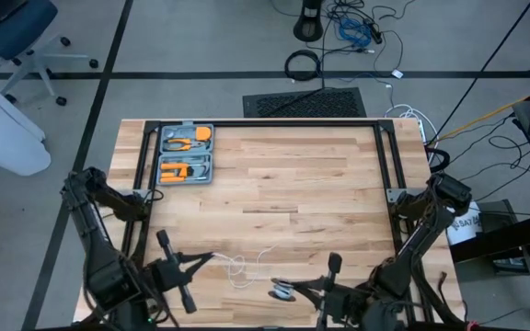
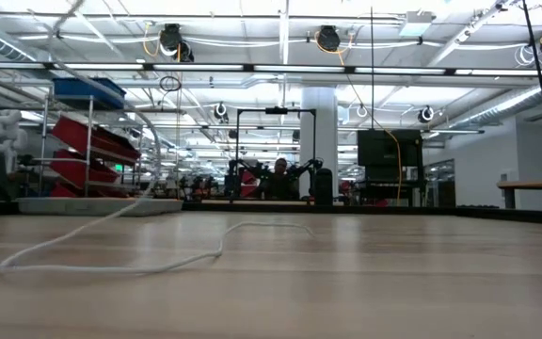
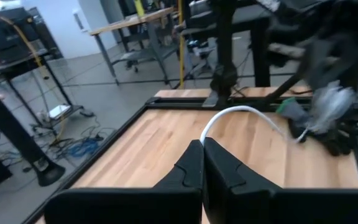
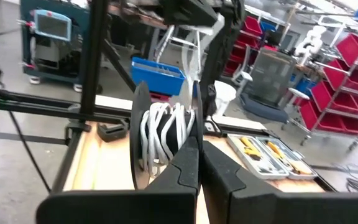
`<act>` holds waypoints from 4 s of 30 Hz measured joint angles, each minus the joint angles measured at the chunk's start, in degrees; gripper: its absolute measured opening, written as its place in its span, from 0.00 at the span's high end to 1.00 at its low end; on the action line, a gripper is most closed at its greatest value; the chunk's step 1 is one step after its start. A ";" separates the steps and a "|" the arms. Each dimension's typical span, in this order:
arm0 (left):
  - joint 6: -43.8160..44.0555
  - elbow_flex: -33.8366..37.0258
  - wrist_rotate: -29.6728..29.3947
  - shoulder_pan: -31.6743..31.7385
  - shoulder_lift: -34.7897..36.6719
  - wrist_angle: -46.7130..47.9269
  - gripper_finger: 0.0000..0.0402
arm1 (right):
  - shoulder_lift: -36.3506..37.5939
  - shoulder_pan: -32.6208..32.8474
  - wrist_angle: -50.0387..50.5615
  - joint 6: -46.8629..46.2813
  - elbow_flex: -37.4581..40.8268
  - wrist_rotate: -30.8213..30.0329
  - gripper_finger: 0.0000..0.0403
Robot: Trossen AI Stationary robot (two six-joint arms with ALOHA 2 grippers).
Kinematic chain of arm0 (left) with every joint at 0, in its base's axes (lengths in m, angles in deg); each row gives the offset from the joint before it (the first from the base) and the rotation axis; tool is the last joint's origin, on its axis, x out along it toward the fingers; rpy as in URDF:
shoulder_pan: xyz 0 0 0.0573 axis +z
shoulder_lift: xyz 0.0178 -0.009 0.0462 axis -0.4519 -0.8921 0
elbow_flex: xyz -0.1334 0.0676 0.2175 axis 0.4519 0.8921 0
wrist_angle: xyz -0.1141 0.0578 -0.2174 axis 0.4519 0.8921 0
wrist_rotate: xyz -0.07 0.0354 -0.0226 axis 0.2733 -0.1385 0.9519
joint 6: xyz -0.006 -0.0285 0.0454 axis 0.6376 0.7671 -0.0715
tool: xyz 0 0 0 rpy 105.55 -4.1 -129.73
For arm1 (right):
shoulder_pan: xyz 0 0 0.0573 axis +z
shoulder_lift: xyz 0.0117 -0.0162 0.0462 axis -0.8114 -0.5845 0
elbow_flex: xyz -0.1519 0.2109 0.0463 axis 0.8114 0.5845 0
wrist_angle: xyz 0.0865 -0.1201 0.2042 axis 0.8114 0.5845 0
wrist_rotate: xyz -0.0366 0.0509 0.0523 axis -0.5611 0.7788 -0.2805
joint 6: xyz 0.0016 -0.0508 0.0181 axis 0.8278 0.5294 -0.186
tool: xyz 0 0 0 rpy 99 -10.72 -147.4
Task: Coil cords
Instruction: Coil the white wire on the spool
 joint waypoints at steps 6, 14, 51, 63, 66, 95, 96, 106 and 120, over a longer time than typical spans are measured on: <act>-12.37 0.00 -0.40 -1.13 0.00 -11.49 1.00 | 0.00 -2.45 2.27 -2.10 0.00 0.41 1.00; -23.32 -0.01 -3.02 -0.74 0.00 -19.40 1.00 | 0.00 -5.42 4.55 -4.83 0.00 9.00 1.00; -43.06 -0.02 25.12 15.19 -8.99 -58.29 1.00 | -1.25 -10.68 7.11 -17.55 0.00 -8.49 1.00; -39.06 -0.11 24.86 13.81 -18.15 -62.95 1.00 | -1.04 -9.47 5.87 -15.97 0.11 -9.08 1.00; -38.90 -0.03 24.34 13.89 -19.95 -62.39 1.00 | 0.37 -8.82 4.28 -14.72 -0.02 -9.21 1.00; -37.37 1.95 21.95 12.86 -21.29 -62.18 1.00 | 1.01 -1.19 -6.27 -3.12 0.00 -9.16 1.00; -37.34 1.97 21.89 12.90 -21.29 -61.98 1.00 | 1.01 -0.82 -6.39 -3.02 0.00 -9.21 1.00; -25.46 1.97 21.52 15.39 -21.38 -48.85 1.00 | 1.01 2.00 -10.97 1.61 0.00 -7.56 1.00; -23.95 1.97 21.99 15.21 -21.40 -46.82 0.99 | 1.01 3.75 -11.73 2.02 0.00 -7.40 1.00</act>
